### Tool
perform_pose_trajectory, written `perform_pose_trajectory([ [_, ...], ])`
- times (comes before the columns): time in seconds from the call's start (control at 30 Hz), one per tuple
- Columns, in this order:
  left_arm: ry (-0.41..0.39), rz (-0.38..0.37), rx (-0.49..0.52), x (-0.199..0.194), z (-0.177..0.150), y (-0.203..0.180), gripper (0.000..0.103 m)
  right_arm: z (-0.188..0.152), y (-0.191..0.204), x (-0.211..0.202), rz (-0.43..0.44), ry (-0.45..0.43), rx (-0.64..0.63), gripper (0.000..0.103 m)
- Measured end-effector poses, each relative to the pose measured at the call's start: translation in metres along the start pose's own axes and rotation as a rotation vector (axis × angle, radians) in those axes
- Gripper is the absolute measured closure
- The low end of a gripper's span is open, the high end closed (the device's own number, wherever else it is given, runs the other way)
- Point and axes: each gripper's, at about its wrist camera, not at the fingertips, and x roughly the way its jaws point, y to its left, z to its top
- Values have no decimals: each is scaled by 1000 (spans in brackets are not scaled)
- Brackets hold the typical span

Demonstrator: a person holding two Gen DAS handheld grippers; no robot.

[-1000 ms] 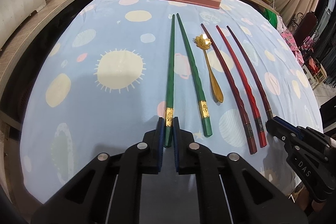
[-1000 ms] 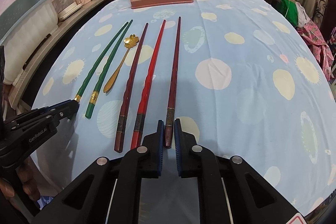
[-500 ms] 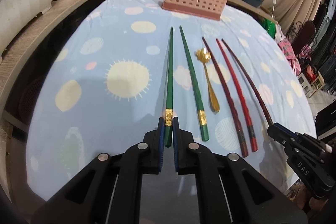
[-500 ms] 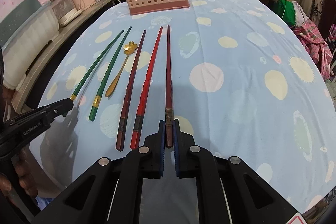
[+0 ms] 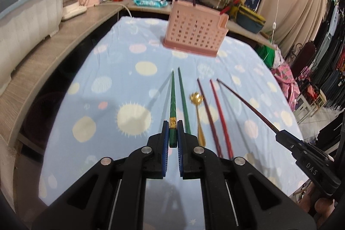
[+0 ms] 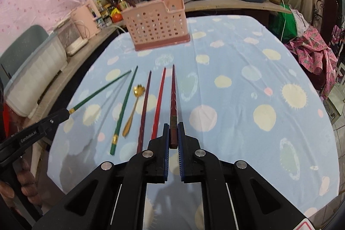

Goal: Organize utensils
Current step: 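Lift and carry both chopsticks to the pink caddy with both tools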

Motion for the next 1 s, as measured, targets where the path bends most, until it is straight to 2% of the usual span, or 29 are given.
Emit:
perform_pose_trajectory([
  [0.3, -96, -3, 1, -22, 40, -1, 96, 44, -7, -28, 24, -119, 35, 95],
  [0.53, -141, 10, 5, -26, 67, -4, 96, 76, -11, -39, 25, -197, 38, 95],
  [1.0, -253, 16, 36, -34, 138, -13, 96, 137, -13, -48, 49, -298, 50, 95],
])
